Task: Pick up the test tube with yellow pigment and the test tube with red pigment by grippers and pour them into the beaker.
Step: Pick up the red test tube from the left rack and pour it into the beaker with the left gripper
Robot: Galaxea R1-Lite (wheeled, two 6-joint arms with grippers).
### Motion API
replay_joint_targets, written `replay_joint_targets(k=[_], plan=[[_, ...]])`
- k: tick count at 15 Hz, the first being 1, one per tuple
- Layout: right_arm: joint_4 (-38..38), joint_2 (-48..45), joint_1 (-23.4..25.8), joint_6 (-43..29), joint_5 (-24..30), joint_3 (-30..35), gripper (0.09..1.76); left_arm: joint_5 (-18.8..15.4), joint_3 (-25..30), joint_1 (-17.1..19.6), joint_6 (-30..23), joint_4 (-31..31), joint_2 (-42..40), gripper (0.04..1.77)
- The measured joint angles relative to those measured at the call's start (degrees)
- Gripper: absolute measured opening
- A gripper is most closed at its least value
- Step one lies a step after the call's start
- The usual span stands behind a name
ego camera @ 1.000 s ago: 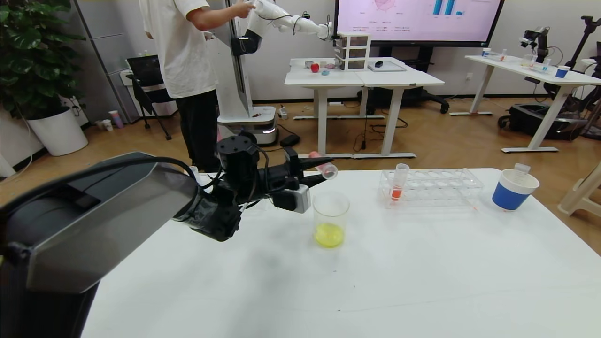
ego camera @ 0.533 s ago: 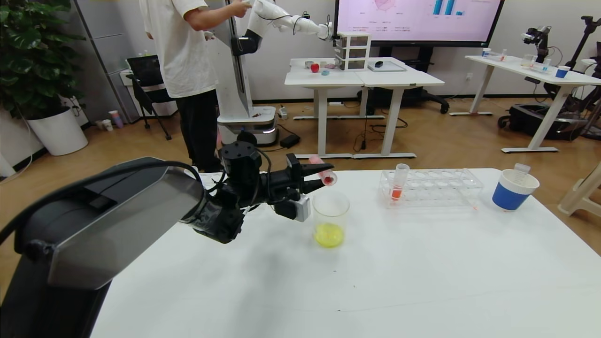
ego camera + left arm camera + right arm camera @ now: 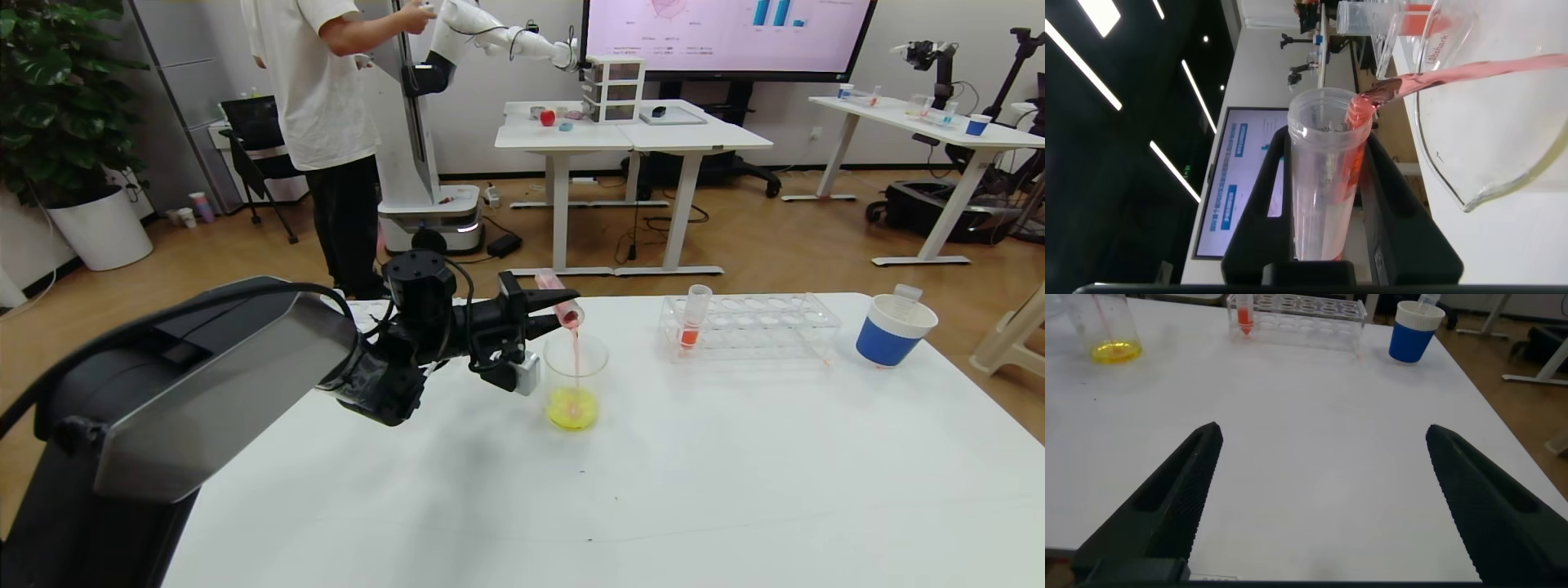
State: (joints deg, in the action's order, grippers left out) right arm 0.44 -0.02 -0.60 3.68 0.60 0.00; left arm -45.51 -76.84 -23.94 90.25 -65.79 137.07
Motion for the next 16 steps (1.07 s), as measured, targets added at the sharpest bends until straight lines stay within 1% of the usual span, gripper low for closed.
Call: replay_joint_targets(k=[4, 11, 14, 16], plan=[[0.0, 0.0, 0.0, 0.01, 0.0, 0.0, 1.74, 0.76, 0.02, 0.33, 3.99, 0.15, 0.02, 0.5], [0.0, -0.02, 0.0, 0.01, 0.0, 0.0, 1.74, 0.78, -0.67, 0.38, 13.23, 3.86, -0.28, 0.5], [0.0, 0.0, 0.0, 0.01, -0.02, 0.0, 1.74, 0.78, -1.35, 0.52, 18.87, 8.35, -1.16, 0.5], [0.0, 0.0, 0.0, -0.02, 0.0, 0.0, 1.74, 0.76, -1.83, 0.55, 20.18, 9.96, -1.84, 0.5]])
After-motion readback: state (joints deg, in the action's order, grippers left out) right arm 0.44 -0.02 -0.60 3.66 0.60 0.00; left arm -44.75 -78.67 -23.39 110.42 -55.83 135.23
